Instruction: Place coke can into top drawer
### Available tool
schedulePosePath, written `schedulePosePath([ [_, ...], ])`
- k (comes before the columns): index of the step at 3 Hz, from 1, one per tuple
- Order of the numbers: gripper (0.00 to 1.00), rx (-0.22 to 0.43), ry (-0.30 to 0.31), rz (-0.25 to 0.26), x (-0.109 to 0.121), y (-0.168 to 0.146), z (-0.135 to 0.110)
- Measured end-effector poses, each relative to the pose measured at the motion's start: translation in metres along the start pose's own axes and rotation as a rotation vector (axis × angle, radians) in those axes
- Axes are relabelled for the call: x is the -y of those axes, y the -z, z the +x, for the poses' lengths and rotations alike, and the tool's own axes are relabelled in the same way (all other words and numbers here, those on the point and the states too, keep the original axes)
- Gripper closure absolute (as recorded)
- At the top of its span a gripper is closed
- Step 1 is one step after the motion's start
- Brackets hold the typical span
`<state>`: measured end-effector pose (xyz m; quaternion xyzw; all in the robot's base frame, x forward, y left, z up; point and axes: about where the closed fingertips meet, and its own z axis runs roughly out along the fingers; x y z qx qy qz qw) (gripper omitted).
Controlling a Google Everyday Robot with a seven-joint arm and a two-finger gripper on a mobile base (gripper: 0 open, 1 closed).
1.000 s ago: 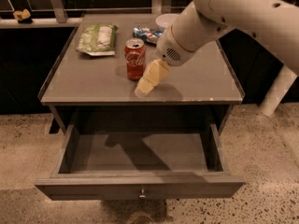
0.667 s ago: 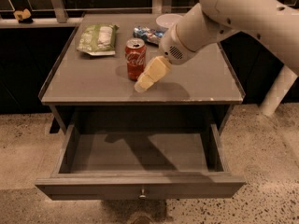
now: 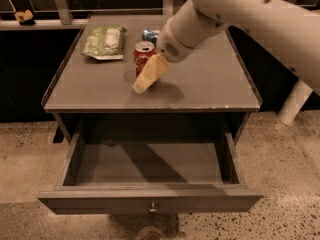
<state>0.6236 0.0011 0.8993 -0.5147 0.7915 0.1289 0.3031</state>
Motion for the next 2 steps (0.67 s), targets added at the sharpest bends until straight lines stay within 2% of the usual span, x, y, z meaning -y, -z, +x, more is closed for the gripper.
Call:
schedulePosePath([
  [1, 0.00, -0.122, 0.080, -0.025, -0.007, -0.028, -0.017],
  [2, 0.00, -0.187, 0.129, -0.054, -0.015, -0.047, -0.029],
])
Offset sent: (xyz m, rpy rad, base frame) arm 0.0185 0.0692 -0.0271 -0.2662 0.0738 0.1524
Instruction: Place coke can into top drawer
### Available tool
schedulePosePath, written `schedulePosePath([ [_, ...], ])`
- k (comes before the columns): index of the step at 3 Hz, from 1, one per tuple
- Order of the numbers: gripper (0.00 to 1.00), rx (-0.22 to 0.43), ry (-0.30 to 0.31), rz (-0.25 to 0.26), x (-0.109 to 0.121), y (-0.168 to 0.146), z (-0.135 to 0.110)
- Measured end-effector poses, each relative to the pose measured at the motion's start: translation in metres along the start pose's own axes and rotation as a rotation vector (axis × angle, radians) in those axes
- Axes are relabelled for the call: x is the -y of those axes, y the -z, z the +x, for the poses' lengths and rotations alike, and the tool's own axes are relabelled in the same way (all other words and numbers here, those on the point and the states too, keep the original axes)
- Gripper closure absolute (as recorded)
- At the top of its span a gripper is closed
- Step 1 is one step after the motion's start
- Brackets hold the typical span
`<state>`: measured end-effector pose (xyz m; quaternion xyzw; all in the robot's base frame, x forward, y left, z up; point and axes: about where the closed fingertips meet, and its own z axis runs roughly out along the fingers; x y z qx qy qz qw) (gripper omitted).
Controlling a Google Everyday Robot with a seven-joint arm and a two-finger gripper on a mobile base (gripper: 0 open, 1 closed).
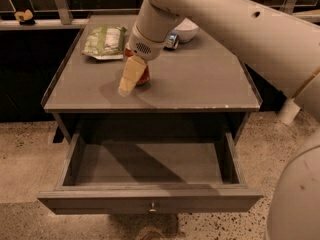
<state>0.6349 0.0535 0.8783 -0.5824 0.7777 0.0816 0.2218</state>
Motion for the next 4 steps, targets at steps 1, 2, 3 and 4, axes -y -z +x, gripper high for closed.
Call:
schedulePosePath([
  [1, 0.00, 0.000, 0.000, 0.000, 0.000, 0.000, 0.000],
  [2, 0.00, 0.065, -0.008, 0.002, 0.007, 0.013, 0.002],
  [3, 0.00, 0.137, -0.023, 0.083, 0.013, 0.036, 0.007],
  [4, 0.00, 0.194, -0.040, 0.202, 0.023, 0.050, 0.005],
])
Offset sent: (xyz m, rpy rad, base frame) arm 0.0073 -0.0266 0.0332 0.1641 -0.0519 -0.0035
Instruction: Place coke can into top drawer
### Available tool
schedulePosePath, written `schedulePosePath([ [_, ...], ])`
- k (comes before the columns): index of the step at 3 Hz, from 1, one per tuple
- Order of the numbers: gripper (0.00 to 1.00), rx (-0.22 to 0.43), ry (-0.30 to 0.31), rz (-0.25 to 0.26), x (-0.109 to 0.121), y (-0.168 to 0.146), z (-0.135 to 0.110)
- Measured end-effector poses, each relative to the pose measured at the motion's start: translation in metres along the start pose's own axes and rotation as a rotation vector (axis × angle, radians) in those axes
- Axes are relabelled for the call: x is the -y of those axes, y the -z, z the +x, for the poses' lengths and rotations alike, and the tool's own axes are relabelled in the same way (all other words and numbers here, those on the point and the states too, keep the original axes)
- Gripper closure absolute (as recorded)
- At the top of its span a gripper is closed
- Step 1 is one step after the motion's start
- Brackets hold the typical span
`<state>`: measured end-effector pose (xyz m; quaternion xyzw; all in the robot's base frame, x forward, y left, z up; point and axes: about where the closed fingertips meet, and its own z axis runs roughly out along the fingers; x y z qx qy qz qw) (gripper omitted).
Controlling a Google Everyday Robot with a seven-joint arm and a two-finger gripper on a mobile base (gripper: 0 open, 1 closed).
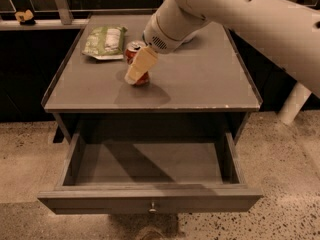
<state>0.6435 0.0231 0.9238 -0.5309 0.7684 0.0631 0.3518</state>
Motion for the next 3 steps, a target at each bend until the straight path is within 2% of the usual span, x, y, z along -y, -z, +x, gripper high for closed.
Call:
schedulePosePath([
  [1, 0.00, -0.005, -0.018, 0.090, 0.011, -0.011, 0.001],
  [2, 0.00, -0.050, -0.053, 0.109, 0.019, -0.034, 0.013],
  [3, 0.00, -0.097, -0.095, 0.079, 0.023, -0.055, 0.035],
])
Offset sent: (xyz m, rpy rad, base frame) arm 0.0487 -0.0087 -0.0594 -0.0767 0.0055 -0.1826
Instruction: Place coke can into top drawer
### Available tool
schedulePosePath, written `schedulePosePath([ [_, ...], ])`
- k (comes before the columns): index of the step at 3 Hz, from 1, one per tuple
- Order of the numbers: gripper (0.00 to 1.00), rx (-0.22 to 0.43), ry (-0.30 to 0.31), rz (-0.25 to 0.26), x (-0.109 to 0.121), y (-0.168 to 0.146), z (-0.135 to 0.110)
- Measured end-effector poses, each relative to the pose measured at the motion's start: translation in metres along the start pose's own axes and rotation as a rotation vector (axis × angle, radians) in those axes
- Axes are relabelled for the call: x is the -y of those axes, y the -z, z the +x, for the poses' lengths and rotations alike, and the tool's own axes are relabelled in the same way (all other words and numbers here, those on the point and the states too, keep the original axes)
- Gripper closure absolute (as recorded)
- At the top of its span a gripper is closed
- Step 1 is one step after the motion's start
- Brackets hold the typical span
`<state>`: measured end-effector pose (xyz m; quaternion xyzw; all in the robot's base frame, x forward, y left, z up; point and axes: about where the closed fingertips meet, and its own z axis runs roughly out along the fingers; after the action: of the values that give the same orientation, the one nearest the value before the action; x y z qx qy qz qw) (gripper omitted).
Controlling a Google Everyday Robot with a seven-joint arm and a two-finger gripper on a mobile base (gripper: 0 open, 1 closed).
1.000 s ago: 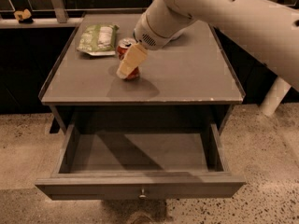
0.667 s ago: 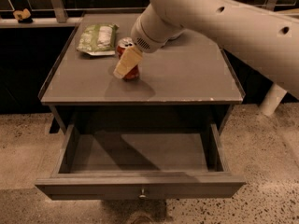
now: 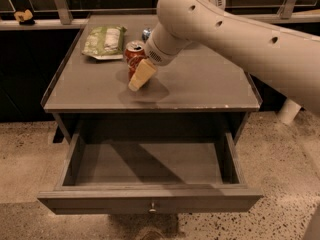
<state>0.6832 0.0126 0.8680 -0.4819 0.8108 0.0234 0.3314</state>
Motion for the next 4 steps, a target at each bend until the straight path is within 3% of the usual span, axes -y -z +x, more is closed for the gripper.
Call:
schedulePosePath([
  [1, 0.00, -0.029, -0.027, -0.046, -0.001, -0.021, 0.016],
  [2, 0.00, -0.029, -0.027, -0.046, -0.001, -0.021, 0.016],
  [4, 0.00, 0.103, 0.014, -0.125, -0.019, -0.017, 0.002],
])
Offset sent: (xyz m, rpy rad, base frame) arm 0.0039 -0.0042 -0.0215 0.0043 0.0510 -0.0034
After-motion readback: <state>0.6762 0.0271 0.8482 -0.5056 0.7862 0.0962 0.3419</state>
